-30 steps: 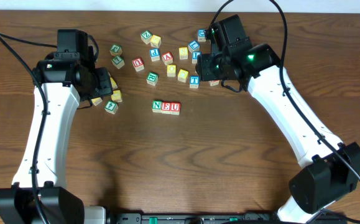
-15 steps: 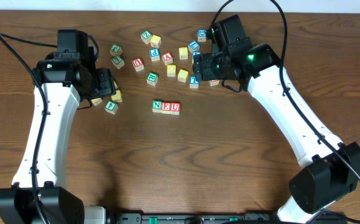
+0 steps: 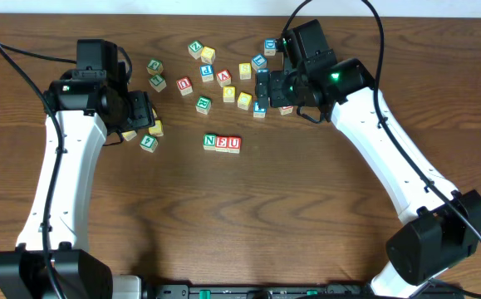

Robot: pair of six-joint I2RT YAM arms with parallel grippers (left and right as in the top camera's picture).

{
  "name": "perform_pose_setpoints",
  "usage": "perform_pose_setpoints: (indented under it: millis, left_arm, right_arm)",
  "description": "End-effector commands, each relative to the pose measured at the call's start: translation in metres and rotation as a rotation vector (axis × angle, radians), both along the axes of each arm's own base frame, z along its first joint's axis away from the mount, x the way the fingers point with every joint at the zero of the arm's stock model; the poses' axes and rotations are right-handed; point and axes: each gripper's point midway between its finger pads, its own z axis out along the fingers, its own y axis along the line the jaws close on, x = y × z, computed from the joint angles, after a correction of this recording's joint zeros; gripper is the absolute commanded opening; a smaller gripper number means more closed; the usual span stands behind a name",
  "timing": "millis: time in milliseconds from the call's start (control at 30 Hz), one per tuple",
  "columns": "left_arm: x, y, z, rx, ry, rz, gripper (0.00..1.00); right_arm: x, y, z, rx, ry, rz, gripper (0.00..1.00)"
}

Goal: Spell out NEURIPS

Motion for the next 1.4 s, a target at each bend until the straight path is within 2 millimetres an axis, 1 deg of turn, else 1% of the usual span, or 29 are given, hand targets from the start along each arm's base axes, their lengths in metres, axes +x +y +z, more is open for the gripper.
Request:
perform_pose_setpoints:
  millis: [0,500,1033,1367]
  left_arm:
    - [0.001,0.000,0.000,0.003,0.002,-0.006,0.67]
    - [0.002,0.000,0.000,0.004,-0.002,-0.006,0.67]
    - [0.002,0.000,0.000,0.004,-0.001,-0.006,0.67]
    - [0.002,0.000,0.000,0.004,-0.002,-0.006,0.67]
  right_arm:
    - [0.004,-0.001,0.003,-0.009,-0.012,-0.008,0.95]
    - [0.003,-0.017,-0.002,-0.044,0.014,-0.049,0.94]
    - [0.001,-0.019,-0.004,-0.051,0.026,-0.051,0.93]
    - [0.003,-0.024,-0.005,-0.048,0.030,-0.070,0.93]
